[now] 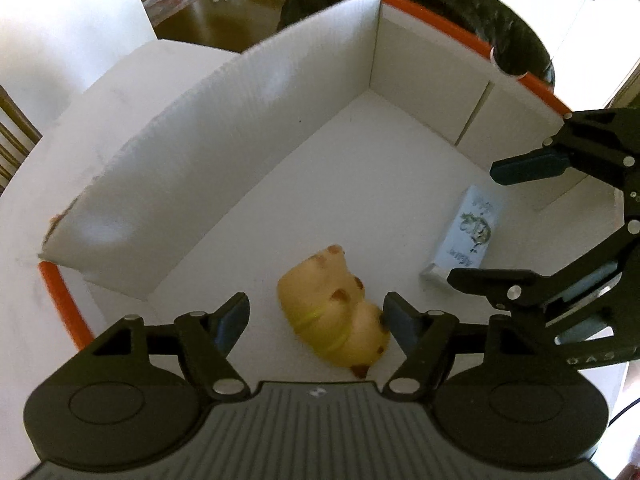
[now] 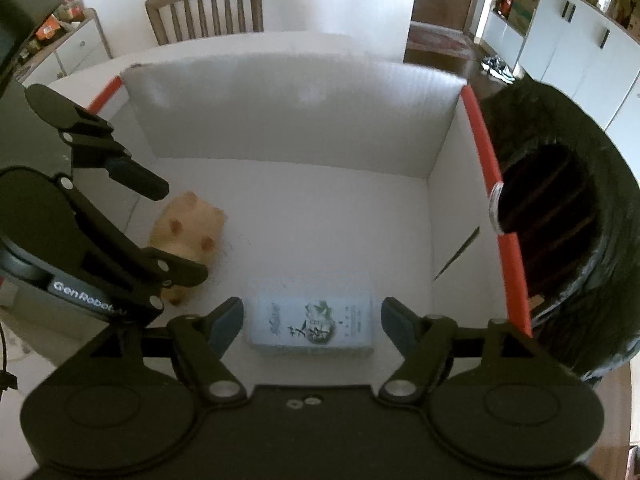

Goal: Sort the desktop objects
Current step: 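Withdraw both grippers from the box back toward the snack pile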

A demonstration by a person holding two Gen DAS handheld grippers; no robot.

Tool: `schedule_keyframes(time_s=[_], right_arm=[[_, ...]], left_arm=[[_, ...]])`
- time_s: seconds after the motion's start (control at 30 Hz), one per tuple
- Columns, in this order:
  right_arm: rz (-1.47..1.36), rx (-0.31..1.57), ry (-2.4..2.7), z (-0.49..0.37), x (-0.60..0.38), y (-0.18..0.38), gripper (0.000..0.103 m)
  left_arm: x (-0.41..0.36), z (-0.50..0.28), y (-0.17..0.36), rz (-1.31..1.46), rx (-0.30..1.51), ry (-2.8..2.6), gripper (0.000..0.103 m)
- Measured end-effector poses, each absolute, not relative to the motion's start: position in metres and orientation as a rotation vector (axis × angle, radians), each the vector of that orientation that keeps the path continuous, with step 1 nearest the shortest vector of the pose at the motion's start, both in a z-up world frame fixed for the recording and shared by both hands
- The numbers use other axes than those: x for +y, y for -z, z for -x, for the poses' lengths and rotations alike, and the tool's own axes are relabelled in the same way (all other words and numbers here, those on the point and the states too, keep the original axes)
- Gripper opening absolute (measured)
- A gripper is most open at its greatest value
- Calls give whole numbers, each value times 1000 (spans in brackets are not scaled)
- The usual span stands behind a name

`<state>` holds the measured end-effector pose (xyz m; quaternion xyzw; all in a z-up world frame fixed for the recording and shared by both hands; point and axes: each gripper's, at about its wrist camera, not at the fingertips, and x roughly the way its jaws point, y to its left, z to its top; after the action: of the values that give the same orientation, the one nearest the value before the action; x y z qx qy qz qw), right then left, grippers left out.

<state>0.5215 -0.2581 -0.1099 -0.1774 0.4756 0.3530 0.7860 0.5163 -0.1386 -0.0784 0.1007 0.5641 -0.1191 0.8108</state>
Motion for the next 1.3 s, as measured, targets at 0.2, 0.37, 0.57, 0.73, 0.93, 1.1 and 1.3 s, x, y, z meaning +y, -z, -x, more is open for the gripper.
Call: schedule_keyframes(time_s=[0.2,0.37,0.57,0.73,0.93,1.1,1.3], right_arm=[[337,997,-779,-518,-272,86,78],[324,953,-799,-508,-282,64,78],[310,908,-836,-493,-292,40,78],[286,871,-869,-478,-290,24,79],[281,816,-892,-454,-289,8,79],[283,779,-909,-432,-283,-3,79],[266,742,-906,-404,-271,-5,80]], left_arm=[[-132,-501,61,-166,1135,258,73],[-134,-480,30,-133,1080,251,73],[-143,-463,14,-95,1013,241,73],[-138,-436,-9,-63,949,225,73],[-127,-406,-26,-31,893,190,73],[-113,-379,-33,6,867,141,73],[-93,-339,-32,35,845,96,73]])
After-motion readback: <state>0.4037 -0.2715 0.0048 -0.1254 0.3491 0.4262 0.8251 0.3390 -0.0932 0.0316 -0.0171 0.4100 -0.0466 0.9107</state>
